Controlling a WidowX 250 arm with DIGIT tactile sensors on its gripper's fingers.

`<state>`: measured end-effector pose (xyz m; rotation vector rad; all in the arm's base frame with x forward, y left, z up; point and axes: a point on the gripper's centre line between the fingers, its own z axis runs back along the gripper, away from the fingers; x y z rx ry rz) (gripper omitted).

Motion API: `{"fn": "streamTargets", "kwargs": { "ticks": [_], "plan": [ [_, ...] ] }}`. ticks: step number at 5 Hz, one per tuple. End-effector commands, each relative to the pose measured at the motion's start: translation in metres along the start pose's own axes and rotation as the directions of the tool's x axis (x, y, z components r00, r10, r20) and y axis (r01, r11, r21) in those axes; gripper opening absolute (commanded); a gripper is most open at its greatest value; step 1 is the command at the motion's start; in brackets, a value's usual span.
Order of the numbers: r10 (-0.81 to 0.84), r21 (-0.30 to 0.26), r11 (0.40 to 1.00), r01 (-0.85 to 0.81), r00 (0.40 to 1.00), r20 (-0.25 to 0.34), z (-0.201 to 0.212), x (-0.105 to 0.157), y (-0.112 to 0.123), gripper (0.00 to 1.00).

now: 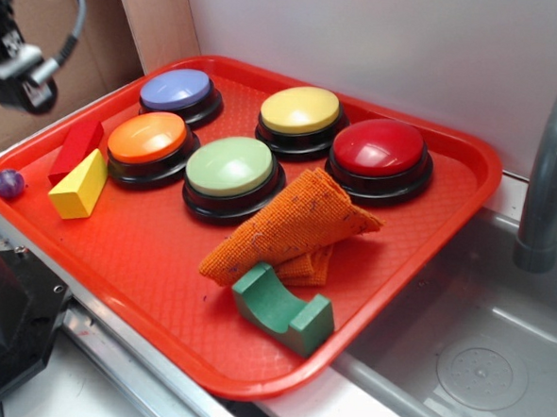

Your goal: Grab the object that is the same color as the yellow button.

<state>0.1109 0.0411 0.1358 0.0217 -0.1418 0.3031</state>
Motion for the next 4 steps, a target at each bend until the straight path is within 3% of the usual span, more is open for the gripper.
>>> {"fn": "streamTargets", "kwargs": {
  "ticks": [1,4],
  "plan": [
    [0.048,-0.002,0.999,-0.048,0.998,0.028,-0.046,0.013,0.017,1.0],
    [0.112,0.059,0.992,-0.113,0.994,0.01,-0.086,0.014,0.031,1.0]
  ]
}}
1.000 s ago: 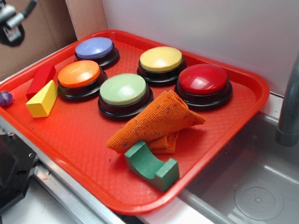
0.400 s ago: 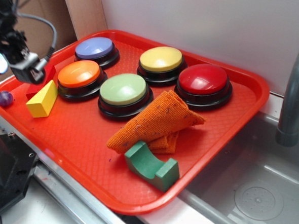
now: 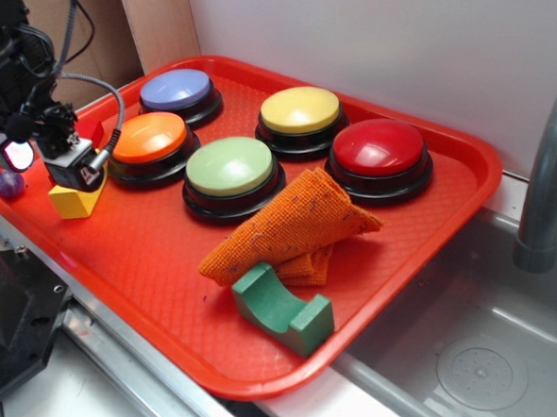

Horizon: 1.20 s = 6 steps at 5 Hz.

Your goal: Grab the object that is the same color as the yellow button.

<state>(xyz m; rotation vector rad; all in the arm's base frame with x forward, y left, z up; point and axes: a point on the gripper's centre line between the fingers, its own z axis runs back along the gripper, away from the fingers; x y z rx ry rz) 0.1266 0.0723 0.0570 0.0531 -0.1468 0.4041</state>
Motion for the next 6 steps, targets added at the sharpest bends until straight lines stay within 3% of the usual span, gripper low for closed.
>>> {"fn": "streamTargets", "kwargs": {
  "ticks": [1,2,4,5,6],
  "plan": [
    [0.016,0.036,0.999,-0.016,1.0,0.006,-0.01,0.004,0.011,1.0],
    [0.01,0.006,1.0,-0.01,0.999,0.044,-0.017,0.008,0.011,1.0],
    [-0.008,-0.041,0.999,0.01,0.999,0.053,-0.035,0.016,0.003,1.0],
    [0.005,-0.066,0.998,-0.003,0.999,0.034,-0.042,0.018,0.0,0.88],
    [0.013,-0.045,0.999,-0.011,0.999,0.035,-0.036,0.017,-0.003,0.0]
  ]
}}
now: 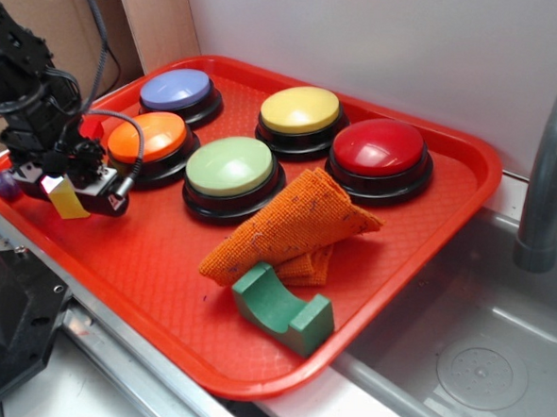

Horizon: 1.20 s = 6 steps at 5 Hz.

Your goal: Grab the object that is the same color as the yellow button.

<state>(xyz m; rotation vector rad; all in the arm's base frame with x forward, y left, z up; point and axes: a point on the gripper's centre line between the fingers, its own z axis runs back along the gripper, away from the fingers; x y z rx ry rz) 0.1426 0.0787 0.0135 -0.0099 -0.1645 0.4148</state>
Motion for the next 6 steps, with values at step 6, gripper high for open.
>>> {"fn": "streamTargets", "kwargs": {
  "ticks": [6],
  "plan": [
    [-0.292,-0.095,0.952,0.29,0.956,-0.009,0.14,0.021,-0.13,0.0]
  ]
}}
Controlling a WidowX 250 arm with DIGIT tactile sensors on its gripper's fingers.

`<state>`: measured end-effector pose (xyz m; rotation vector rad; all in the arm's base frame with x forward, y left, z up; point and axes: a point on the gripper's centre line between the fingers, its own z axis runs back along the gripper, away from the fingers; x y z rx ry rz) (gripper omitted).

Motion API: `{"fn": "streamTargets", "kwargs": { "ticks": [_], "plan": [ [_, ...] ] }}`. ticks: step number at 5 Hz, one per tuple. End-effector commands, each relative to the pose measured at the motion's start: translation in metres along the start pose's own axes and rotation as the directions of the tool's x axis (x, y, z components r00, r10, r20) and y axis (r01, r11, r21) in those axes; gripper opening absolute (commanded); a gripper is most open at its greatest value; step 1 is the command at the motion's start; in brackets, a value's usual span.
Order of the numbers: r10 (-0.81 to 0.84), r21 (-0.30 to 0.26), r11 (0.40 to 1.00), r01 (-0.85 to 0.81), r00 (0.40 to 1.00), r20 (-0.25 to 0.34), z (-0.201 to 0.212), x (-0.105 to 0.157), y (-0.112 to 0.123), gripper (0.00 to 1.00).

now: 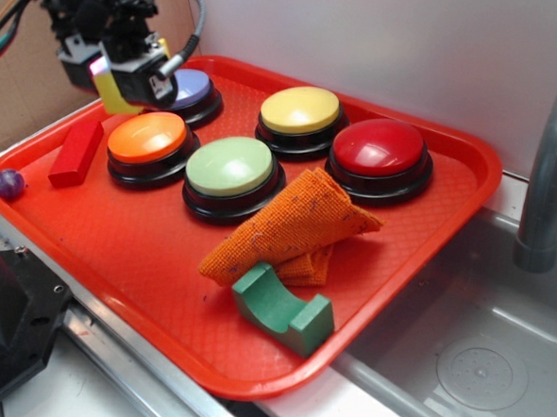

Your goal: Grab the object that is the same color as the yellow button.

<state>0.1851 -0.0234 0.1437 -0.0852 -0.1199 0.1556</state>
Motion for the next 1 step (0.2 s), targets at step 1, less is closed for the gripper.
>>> {"fn": "streamTargets", "kwargs": {
  "ticks": [1],
  "plan": [
    [-0.042,-0.013,0.999,0.042,0.999,-0.032,0.0142,0.0046,-0.0026,0.0]
  ]
}}
